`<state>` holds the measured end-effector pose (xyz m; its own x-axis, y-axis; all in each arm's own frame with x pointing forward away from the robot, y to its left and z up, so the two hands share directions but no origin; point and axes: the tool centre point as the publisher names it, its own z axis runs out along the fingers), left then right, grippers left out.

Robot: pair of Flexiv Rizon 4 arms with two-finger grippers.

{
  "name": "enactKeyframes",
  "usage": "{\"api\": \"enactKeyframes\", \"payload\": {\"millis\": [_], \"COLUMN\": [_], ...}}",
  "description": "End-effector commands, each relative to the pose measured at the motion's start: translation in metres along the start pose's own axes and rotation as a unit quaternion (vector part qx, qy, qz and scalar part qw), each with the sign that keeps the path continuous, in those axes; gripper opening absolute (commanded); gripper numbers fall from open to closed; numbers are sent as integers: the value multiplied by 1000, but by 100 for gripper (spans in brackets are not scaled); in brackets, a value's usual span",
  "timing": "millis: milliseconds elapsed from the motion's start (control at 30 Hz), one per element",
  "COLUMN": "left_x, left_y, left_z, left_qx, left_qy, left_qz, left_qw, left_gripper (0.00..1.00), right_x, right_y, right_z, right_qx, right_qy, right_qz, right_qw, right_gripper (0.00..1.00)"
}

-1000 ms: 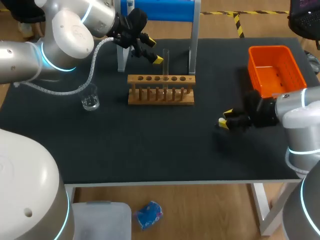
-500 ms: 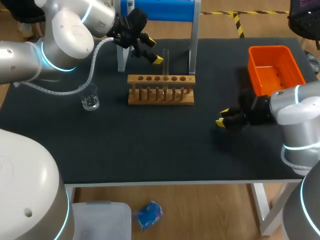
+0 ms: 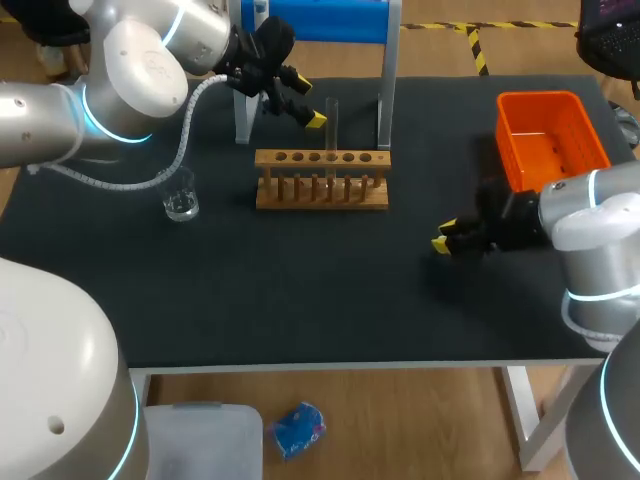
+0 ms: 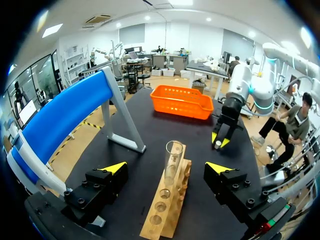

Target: Invert the test tube, pick up the pipette, mount the tip to pipette, aspirate from beaker and dispense into the tube, eject the tip, return the pipette, and cap with the stopper.

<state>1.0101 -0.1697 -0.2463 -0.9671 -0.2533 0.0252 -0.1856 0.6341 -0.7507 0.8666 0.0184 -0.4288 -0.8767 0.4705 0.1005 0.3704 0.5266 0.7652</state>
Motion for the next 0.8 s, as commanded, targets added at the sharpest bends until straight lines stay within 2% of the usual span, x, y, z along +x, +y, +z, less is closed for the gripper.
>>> {"api": "enactKeyframes", "payload": {"millis": [33,267,500,533,567,600,800], "left_x": [-1,-1,-1,-1,-1,-1,-1], "left_y": [-1,-1,-1,-1,-1,-1,-1], "left_z": [-1,-1,-1,-1,-1,-1,-1], "left_qx": [-3,-3,-3,-3,-3,-3,-3], "left_qy": [3,3,3,3,3,3,3], "left_qz": [-1,-1,-1,-1,-1,-1,-1], "left_qw": [1000,1000,1000,1000,1000,1000,1000], "left_gripper": [100,100,100,100,100,100,100], "right_x": [3,5,6,6,6,6,7], "right_y": [-1,-6,-6,-6,-6,-6,-4], "right_z": [-3,-5,-6,-7,-7,-7,-9], "right_qx": [3,6,5,5,4,4,4], "right_qy": [-2,-3,-4,-4,-4,-4,-5], "right_qz": [1,5,6,6,6,6,4], "right_qw": [1000,1000,1000,1000,1000,1000,1000], "right_gripper": [34,38,25,20,8,2,0]}}
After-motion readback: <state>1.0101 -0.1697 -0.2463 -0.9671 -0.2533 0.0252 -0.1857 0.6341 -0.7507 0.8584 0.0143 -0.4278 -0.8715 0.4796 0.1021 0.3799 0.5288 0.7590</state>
